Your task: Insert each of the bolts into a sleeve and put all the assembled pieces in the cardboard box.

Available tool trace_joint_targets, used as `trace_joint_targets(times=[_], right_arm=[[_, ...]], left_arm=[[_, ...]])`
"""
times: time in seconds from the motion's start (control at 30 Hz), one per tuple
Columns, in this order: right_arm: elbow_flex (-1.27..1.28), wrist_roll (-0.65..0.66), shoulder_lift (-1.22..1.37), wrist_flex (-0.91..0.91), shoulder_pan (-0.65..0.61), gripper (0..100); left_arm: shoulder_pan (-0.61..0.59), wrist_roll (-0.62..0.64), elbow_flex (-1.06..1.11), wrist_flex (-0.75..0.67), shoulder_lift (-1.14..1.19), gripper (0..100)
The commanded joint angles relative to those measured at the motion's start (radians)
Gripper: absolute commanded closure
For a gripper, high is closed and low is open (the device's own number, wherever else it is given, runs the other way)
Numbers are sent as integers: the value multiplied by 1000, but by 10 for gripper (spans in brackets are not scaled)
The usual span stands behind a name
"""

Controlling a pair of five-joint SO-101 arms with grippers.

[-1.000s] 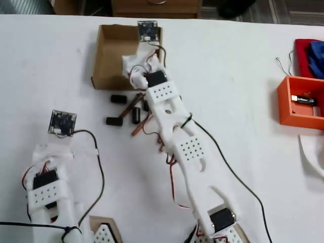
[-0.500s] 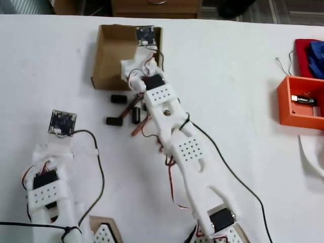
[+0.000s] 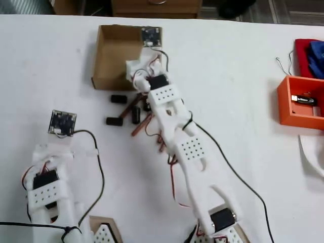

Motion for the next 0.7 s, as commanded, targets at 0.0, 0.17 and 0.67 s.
trace_joint_targets(times=[0.0, 0.17, 0.67], right_arm=[[-29, 6, -64, 16, 33, 978], [-29, 34, -127, 16, 27, 978], [-32, 359, -354, 36, 50, 978]], left_arm=[[9, -6, -4, -17, -9, 962], [9, -6, -4, -17, -9, 962], [9, -6, -4, -17, -9, 962]])
